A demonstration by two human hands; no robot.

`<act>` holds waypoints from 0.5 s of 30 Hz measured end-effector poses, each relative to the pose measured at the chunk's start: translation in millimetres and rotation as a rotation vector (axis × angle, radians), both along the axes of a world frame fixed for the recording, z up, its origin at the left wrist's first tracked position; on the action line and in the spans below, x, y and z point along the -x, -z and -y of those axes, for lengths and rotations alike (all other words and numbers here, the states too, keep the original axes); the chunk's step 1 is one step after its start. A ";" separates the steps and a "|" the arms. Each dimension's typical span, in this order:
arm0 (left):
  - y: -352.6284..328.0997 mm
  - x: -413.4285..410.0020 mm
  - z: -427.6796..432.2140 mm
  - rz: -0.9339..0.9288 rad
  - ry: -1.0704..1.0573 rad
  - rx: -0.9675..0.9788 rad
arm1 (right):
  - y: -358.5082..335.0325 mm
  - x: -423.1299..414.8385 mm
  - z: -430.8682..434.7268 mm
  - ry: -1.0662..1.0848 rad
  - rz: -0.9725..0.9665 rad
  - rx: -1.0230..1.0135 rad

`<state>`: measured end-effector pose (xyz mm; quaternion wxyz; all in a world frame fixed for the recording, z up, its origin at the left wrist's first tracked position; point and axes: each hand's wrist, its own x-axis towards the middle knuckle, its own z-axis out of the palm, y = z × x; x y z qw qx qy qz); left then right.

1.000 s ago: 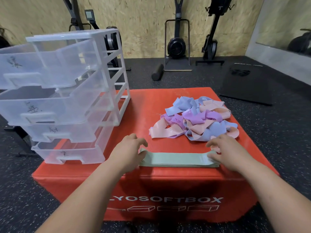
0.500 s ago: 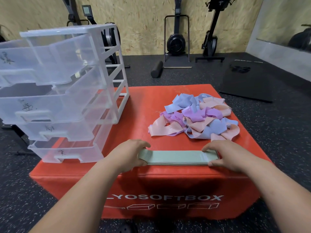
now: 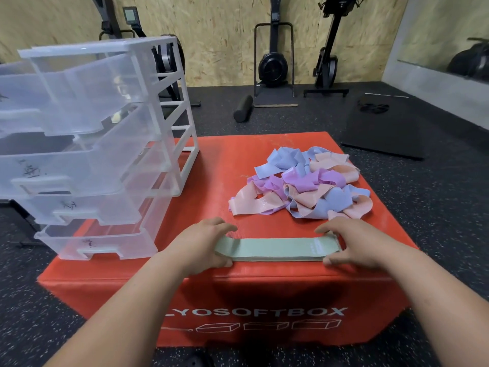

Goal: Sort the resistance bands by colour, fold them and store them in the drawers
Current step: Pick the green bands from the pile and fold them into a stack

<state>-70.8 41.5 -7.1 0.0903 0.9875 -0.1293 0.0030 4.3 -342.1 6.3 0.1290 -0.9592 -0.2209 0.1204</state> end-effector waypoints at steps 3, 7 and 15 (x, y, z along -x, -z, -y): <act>-2.4 -0.7 10.3 0.145 0.080 0.004 | -9.0 -1.8 6.6 0.155 0.034 -0.169; -2.6 -2.9 50.2 0.225 0.199 0.039 | -6.0 -1.4 5.2 0.351 0.009 -0.132; 12.0 -3.1 98.2 0.107 0.195 -0.050 | 25.7 -1.8 -9.0 0.459 -0.126 -0.097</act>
